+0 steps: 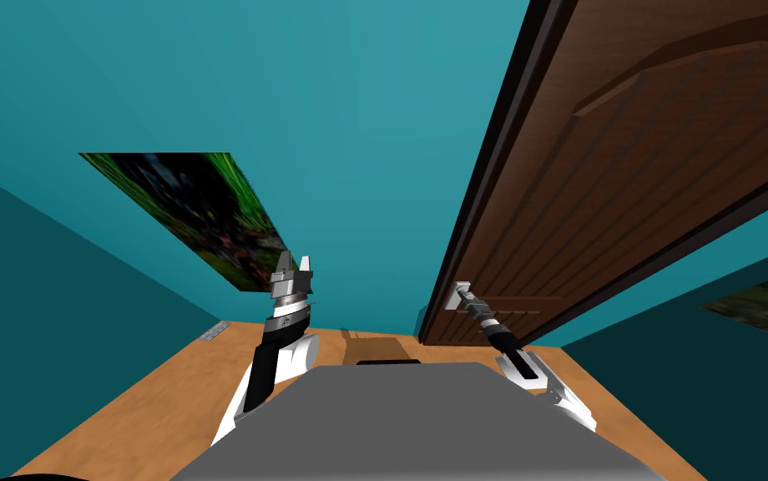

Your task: Pull the door open

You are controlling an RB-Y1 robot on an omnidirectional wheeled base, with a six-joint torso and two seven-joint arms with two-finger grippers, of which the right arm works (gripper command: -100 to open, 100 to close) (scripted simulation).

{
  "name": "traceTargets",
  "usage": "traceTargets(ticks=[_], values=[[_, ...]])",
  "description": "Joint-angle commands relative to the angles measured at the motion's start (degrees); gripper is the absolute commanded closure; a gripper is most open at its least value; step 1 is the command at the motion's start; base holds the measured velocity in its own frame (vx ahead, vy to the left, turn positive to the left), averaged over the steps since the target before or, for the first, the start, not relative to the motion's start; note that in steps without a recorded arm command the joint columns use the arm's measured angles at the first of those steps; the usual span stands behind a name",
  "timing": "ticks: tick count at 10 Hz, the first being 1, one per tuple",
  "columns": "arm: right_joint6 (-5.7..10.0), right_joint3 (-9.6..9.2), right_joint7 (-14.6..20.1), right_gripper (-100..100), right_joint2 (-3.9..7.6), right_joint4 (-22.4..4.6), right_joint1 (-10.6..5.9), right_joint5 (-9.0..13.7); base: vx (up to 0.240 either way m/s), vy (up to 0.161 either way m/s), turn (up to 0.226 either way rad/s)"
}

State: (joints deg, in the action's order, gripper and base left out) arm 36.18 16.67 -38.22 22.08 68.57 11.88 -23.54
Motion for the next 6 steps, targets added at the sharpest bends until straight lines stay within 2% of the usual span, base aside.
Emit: traceTargets(ticks=[1,6], values=[[-0.11,-0.31,1.8,100,-0.09,0.02,-0.33,1.27,-0.05,-0.038,0.056],[-0.76,-1.7,8.64,100,-0.13,-0.71,-1.7,6.32,-0.063,-0.044,0.071]])
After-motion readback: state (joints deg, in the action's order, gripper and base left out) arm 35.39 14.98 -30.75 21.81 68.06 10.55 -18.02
